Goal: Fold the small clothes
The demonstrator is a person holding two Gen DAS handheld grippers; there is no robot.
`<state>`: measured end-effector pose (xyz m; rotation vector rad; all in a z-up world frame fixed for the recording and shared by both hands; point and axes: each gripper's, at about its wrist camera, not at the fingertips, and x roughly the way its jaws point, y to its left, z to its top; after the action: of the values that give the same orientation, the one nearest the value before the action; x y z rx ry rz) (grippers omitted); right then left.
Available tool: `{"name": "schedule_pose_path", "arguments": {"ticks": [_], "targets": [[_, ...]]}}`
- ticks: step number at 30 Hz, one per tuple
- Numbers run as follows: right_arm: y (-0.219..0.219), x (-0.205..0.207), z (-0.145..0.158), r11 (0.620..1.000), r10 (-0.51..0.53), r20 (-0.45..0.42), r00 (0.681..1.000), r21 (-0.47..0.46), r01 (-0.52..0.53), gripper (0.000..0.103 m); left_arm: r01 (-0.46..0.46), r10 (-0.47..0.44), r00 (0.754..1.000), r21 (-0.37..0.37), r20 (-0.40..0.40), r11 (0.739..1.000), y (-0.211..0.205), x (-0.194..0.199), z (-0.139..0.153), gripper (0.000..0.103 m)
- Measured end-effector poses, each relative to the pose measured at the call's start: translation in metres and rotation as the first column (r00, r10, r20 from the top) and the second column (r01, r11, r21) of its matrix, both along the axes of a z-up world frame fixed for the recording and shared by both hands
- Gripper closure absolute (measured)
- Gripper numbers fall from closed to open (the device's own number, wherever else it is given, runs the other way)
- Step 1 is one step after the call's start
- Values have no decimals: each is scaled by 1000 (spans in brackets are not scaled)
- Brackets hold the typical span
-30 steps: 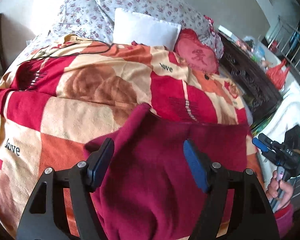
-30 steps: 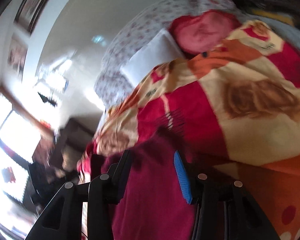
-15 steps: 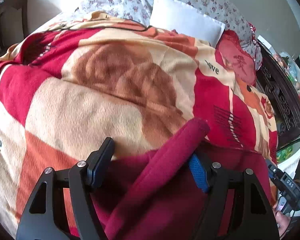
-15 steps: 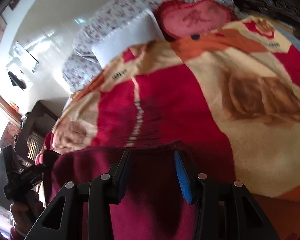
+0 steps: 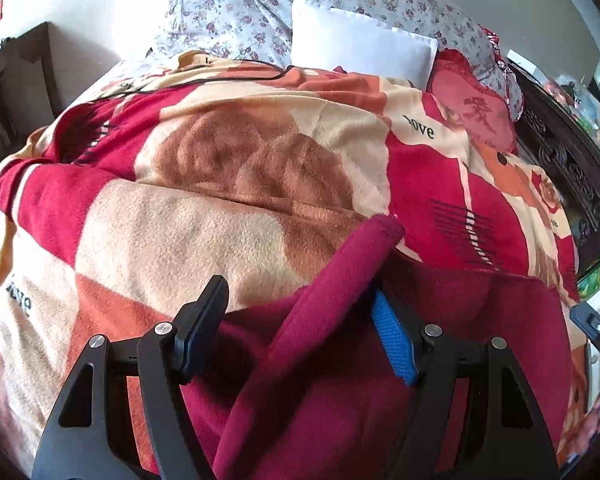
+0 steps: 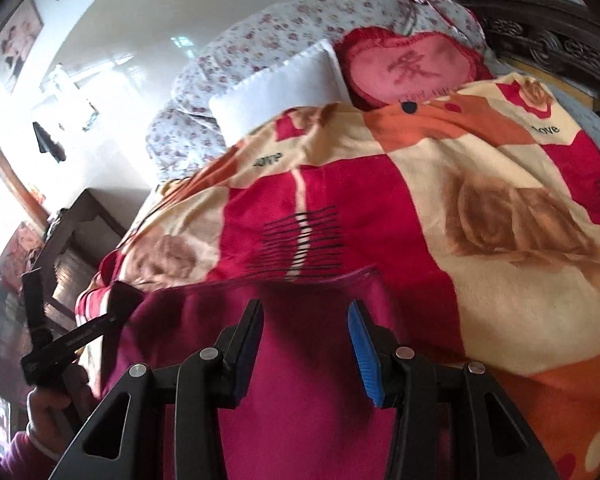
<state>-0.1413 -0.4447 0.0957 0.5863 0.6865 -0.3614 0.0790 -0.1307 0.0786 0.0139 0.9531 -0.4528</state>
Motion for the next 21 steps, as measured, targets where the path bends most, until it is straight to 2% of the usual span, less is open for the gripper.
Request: {"name": "schedule_pose_path", "arguments": {"ticks": [5,9,10,15,21], "targets": [[12,1,-7,1000,23,-27,999,3,-23,61,-4,4,1000,21,7,1000,1,-7,1,31],[0,12,-35,1000,-14,-117,993,15,16,61,-4,4,1000,24,5,1000,5,-13,4,31],[-2,11,-38,999,-16,-110,994,27,20,60,-4,4,1000,25,5,1000,6,-15,4,31],[0,-6,-22,998,-13,-88,996,59,18,60,15,-15,1000,34,7,999,14,-28,8,31],[27,-56,-9,997,35,-81,996,64,-30,60,45,-45,999,18,-9,999,26,-47,11,31]]}}
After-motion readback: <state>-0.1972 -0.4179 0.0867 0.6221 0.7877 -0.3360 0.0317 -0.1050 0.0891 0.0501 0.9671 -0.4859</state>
